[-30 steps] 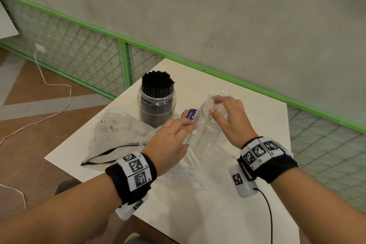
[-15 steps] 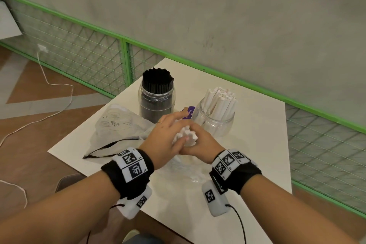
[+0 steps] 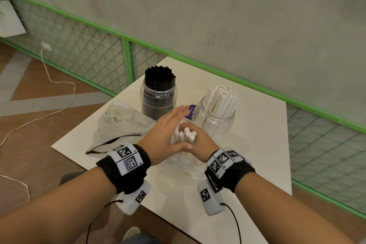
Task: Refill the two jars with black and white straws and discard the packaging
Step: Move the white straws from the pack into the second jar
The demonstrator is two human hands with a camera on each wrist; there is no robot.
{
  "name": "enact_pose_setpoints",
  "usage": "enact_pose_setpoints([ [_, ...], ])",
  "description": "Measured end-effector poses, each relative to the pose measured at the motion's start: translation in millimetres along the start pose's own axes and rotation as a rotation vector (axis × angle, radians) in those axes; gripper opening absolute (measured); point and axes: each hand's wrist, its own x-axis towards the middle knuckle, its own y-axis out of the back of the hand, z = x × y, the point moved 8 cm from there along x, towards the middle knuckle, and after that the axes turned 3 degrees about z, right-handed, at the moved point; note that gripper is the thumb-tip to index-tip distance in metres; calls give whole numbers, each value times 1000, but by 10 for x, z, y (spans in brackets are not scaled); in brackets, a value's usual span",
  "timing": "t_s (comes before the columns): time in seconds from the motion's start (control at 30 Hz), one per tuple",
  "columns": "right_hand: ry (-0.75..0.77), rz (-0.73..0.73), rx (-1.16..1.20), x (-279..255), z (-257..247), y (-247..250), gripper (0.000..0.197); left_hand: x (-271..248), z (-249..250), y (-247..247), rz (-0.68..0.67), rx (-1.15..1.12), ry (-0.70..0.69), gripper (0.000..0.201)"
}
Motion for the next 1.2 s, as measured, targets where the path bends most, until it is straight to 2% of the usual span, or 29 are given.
enact_pose_setpoints([
  [0.13, -10, 15, 46, -29, -13, 58, 38, 10, -15, 25, -10, 34, -14, 78],
  [0.23, -3, 38, 73, -33, 5, 104, 36, 18, -18, 18, 11, 51, -15, 64],
  [0.3, -5, 91, 75, -34, 30, 187, 38, 19, -2, 29, 64, 72, -41, 49],
  [0.4, -30, 184, 92, -66, 54, 372, 26, 12, -1, 50, 135, 110, -47, 34],
  [0.57, -23, 379, 135, -271, 133, 753, 15, 39, -1, 38, 149, 139, -7, 28],
  [0.77, -262, 333, 60, -450, 721, 497, 10, 63, -20, 39, 158, 168, 17, 27],
  [0.87, -314, 303, 85, -443, 871, 418, 14, 75, -12, 25, 145, 170, 6, 27],
  [1.0, -229, 339, 91, -397, 644, 631, 9, 78, 14, -9, 134, 166, -11, 27],
  [1.2, 1, 572, 155, -329, -221, 1338, 11, 88, 46, -36, 141, 160, -9, 27],
])
